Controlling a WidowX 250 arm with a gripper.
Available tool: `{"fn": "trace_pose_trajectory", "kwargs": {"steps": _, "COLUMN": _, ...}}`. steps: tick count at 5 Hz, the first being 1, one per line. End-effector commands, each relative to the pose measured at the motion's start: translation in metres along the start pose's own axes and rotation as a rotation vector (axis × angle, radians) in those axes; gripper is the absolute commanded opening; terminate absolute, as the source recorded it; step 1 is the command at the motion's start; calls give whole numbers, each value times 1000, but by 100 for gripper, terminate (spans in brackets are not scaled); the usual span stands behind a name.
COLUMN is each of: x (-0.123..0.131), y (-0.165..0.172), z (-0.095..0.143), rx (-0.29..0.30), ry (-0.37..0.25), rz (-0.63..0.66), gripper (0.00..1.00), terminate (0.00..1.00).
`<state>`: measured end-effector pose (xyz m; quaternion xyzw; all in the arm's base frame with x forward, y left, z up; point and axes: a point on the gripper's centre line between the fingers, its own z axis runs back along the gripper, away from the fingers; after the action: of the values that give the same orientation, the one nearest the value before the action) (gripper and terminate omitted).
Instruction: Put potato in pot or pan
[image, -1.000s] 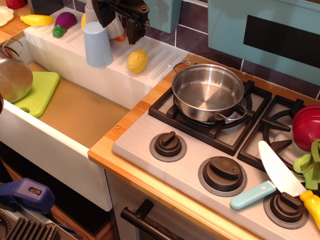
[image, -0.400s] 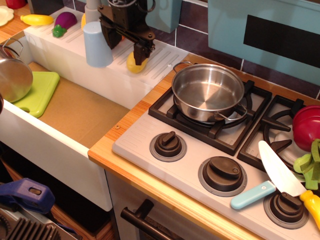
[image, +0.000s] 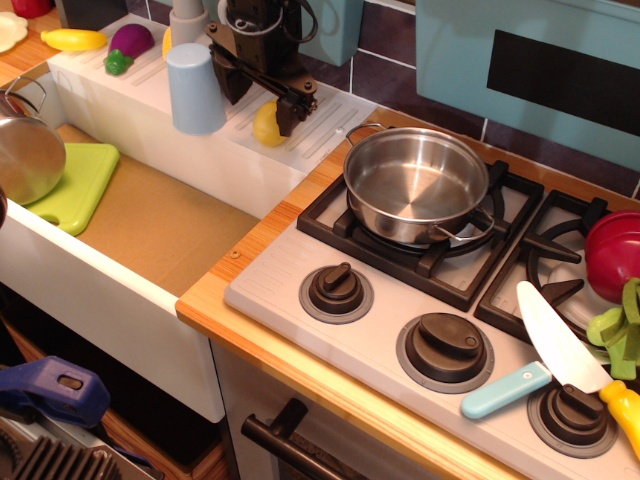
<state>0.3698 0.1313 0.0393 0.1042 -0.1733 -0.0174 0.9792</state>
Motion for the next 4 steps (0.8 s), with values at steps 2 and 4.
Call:
{"fn": "trace_pose_trajectory", "kwargs": {"steps": 2, "x": 8, "y": 9, "z": -21, "rx": -34, "ry": -75, "rz": 21, "gripper": 100, "terminate": 0}}
{"fn": "trace_pose_trajectory", "kwargs": {"steps": 4, "x": 9, "y": 6, "z": -16, "rx": -59, "ry": -62, "rz": 42, "gripper": 0, "terminate": 0}}
